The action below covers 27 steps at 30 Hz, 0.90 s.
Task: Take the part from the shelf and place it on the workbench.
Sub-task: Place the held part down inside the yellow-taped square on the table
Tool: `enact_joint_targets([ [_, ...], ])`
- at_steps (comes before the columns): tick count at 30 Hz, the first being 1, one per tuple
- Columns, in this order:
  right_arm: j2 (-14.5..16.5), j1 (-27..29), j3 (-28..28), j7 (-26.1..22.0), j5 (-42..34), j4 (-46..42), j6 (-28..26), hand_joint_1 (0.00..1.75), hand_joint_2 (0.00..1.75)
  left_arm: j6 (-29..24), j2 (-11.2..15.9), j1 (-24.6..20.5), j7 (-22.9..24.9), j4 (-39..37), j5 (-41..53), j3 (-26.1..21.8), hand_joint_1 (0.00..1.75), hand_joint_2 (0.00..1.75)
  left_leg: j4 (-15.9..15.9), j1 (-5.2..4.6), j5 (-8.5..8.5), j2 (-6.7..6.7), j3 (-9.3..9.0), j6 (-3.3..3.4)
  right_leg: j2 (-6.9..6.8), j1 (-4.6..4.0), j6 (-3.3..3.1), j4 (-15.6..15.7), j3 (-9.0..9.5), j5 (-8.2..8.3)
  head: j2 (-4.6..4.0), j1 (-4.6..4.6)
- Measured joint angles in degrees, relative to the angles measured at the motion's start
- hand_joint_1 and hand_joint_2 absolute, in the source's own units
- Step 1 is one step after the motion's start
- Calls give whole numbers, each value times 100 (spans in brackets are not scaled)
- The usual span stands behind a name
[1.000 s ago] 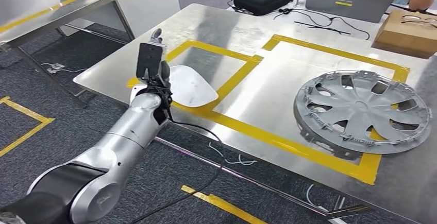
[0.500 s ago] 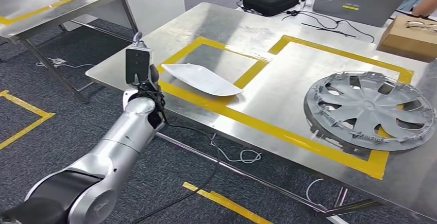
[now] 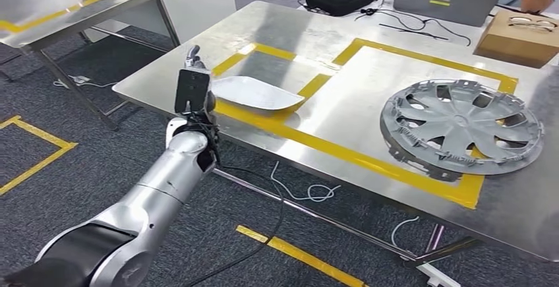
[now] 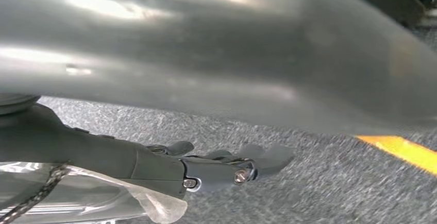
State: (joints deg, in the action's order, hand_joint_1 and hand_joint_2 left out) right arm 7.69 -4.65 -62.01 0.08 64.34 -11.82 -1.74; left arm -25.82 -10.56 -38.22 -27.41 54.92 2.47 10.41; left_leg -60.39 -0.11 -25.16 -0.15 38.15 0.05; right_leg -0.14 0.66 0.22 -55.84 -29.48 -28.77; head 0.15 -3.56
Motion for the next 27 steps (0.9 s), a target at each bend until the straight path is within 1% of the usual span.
enact_joint_targets([
  [1, 1, -4, -4, 5, 0, 0, 5, 0, 0, -20, -6, 18, -7, -2, 16, 30, 0, 0, -274, 7, -228, 0, 82, -25, -3, -4, -27, -4, -48, 33, 0, -8],
  [3, 2, -6, -18, 19, -1, 0, 16, 0, 0, -65, -15, 57, -22, -15, 40, 88, 0, 0, -1027, 30, -701, -1, 278, -72, -7, -10, -62, -16, -165, 112, 0, -17],
  [4, 2, -3, -27, 38, -1, 0, 18, 0, 0, -79, -17, 72, -26, -26, 48, 110, 0, 0, -1317, 40, -819, -1, 323, -90, -9, -12, -62, -25, -229, 155, 0, -17],
  [5, 2, 0, -36, 59, -1, 0, 17, 0, 0, -84, -16, 78, -22, -34, 51, 126, 0, 0, -1422, 50, -812, -1, 283, -101, -9, -13, -56, -39, -295, 196, 0, -18],
  [6, 2, 3, -42, 78, -1, 0, 16, 0, 0, -83, -16, 75, -10, -40, 47, 139, 0, 0, -1312, 60, -708, 0, 142, -105, -8, -13, -45, -59, -359, 232, 0, -19],
  [7, 2, 6, -46, 86, -1, 0, 15, 0, 0, -76, -17, 62, 9, -43, 35, 146, 0, 0, -1012, 69, -563, 0, -91, -103, -7, -12, -30, -84, -417, 261, 0, -20],
  [8, 2, 7, -48, 82, -1, 0, 15, 0, 0, -68, -20, 38, 34, -43, 21, 151, 0, 0, -613, 74, -466, 0, -368, -93, -6, -14, -11, -111, -468, 283, 0, -20],
  [9, 2, 5, -50, 76, -1, 0, 14, 0, 0, -60, -27, 9, 56, -43, 10, 157, 0, 0, -232, 71, -423, -4, -614, -77, -5, -22, 14, -141, -512, 304, 0, -17],
  [10, 2, 1, -52, 71, -1, 0, 14, 0, 0, -54, -34, -19, 73, -43, 9, 164, 0, 0, 38, 65, -426, -7, -772, -57, -4, -29, 48, -164, -547, 331, 0, -15],
  [11, 2, -1, -55, 66, -1, 0, 12, 0, 0, -51, -40, -36, 85, -45, 18, 174, 0, 0, 180, 52, -450, -10, -840, -32, -3, -34, 86, -175, -574, 364, 0, -14],
  [12, 2, -1, -61, 64, -1, 0, 10, 0, 0, -50, -47, -39, 90, -51, 32, 188, 0, 0, 224, 40, -440, -11, -836, 3, -2, -34, 131, -175, -594, 404, 0, -10],
  [13, 2, 3, -69, 63, -1, 0, 9, 0, 0, -50, -54, -32, 95, -59, 45, 203, 0, 0, 239, 44, -404, -4, -805, 54, -1, -24, 171, -173, -619, 429, 0, -11],
  [14, 1, 8, -78, 63, -1, 0, 7, 0, 0, -50, -67, -24, 96, -70, 53, 221, 0, 0, 253, 47, -357, 5, -768, 112, 2, -15, 204, -203, -667, 387, 0, -8],
  [15, 1, 12, -86, 63, -1, 0, 7, 0, 0, -52, -82, -18, 96, -80, 58, 240, 0, 0, 269, 54, -304, 14, -720, 172, 5, -9, 232, -316, -741, 258, 0, -2],
  [16, 0, 15, -91, 63, -1, 0, 7, 0, 0, -54, -99, -16, 95, -88, 61, 259, 0, 0, 281, 59, -247, 22, -658, 220, 7, -3, 252, -557, -851, 38, 0, 5],
  [18, 1, 16, -97, 63, -1, 0, 7, 0, 0, -57, -120, -7, 95, -104, 63, 283, 0, 0, 276, 45, -147, 26, -519, 261, 9, -3, 286, -1281, -1093, -458, 0, 15],
  [19, 1, 16, -99, 63, -1, 0, 7, 0, 0, -58, -123, 2, 95, -116, 63, 287, 0, 0, 272, 38, -95, 28, -448, 263, 9, -2, 297, -1609, -1171, -591, 0, 15],
  [20, 2, 16, -101, 62, -1, 0, 7, 0, 0, -58, -125, 12, 95, -129, 64, 288, 0, 0, 268, 32, -47, 30, -381, 261, 8, -2, 302, -1773, -1170, -597, 0, 14],
  [21, 2, 16, -103, 62, -1, 0, 7, 0, 0, -58, -125, 20, 95, -140, 64, 289, 0, 0, 262, 28, 2, 31, -315, 255, 8, -3, 300, -1741, -1067, -496, 0, 14],
  [22, 1, 15, -106, 62, -1, 0, 7, 0, 0, -59, -125, 25, 95, -148, 66, 290, 0, 0, 257, 26, 46, 31, -257, 245, 8, -3, 289, -1494, -853, -335, 0, 13],
  [23, 1, 11, -108, 62, -1, -1, 5, 0, 0, -59, -126, 25, 95, -152, 67, 291, 0, 0, 250, 26, 86, 30, -213, 230, 9, -5, 270, -1106, -563, -205, 0, 14],
  [24, 0, 4, -110, 62, -1, -1, 4, 0, 0, -59, -126, 21, 95, -154, 68, 291, 0, 0, 240, 17, 121, 28, -176, 210, 8, -13, 251, -675, -253, -144, 0, 14],
  [25, 0, -4, -113, 61, -1, -2, 2, 0, 0, -59, -128, 16, 95, -155, 69, 292, 0, 0, 233, 10, 158, 28, -149, 183, 10, -19, 232, -329, -16, -142, 0, 11],
  [26, 0, -10, -116, 60, -1, -2, 1, 0, 0, -59, -131, 12, 94, -156, 70, 293, 0, 0, 229, 4, 197, 29, -131, 153, 12, -29, 212, -118, 120, -174, 0, 9],
  [27, 0, -12, -121, 58, -1, -2, -1, 0, 0, -58, -133, 8, 94, -158, 72, 294, 0, 0, 232, 1, 239, 30, -116, 120, 14, -41, 190, -32, 165, -191, 0, 8],
])
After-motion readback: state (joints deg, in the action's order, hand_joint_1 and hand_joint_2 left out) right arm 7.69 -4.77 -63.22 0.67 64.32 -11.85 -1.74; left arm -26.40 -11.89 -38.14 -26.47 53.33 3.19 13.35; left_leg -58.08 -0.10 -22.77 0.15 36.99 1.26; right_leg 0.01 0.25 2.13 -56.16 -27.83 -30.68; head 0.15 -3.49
